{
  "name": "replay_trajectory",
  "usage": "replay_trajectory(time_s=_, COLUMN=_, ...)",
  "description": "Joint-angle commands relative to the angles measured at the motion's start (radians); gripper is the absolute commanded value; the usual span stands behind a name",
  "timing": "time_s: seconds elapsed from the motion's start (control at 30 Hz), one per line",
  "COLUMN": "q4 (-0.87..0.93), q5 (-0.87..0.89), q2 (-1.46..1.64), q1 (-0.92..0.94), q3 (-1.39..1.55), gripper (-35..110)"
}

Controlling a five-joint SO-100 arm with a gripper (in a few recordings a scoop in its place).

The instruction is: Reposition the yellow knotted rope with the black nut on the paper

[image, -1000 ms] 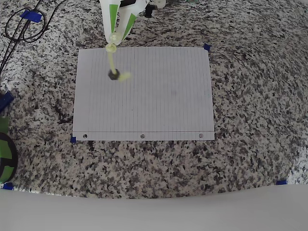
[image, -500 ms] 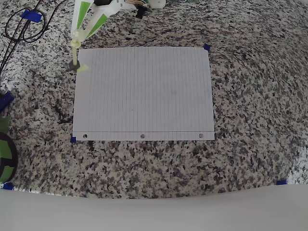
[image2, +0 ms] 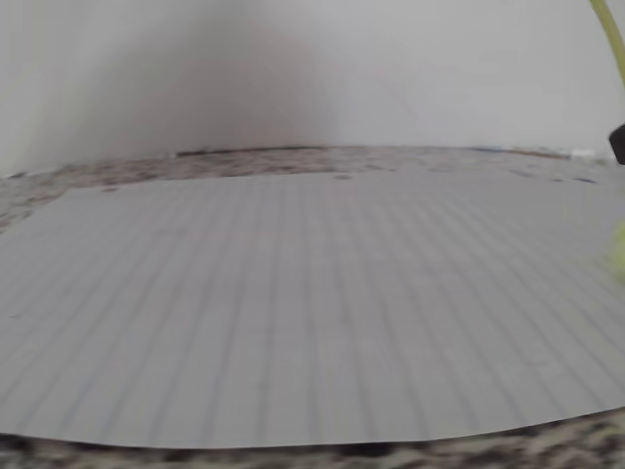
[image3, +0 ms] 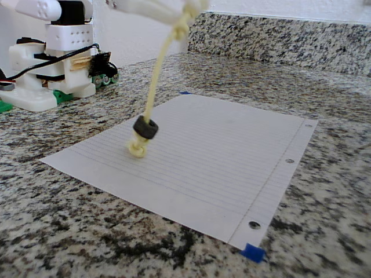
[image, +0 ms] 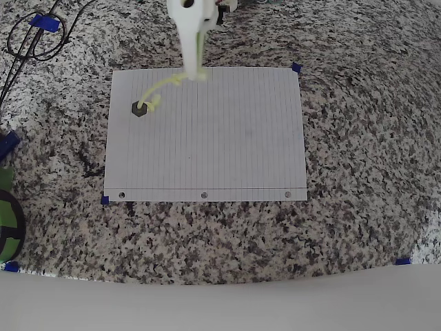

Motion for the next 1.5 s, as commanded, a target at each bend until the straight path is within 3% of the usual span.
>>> replay_trajectory(time_s=0.0, q4=0.009, q5=0.078, q2=-0.02, q1=-0.063, q3=0.017, gripper=0)
replay_trajectory(time_s=0.5, q4=0.049, q5=0.072, q2=0.089, q1=-0.281, q3=0.255, gripper=0)
replay_trajectory(time_s=1.1, q4=0.091, q5=0.069, q2=0.124, q1=-0.339, q3=0.307, gripper=0)
replay_trajectory(time_s=1.47, q4=0.072, q5=-0.012, q2=0.12, q1=-0.316, q3=0.305, gripper=27)
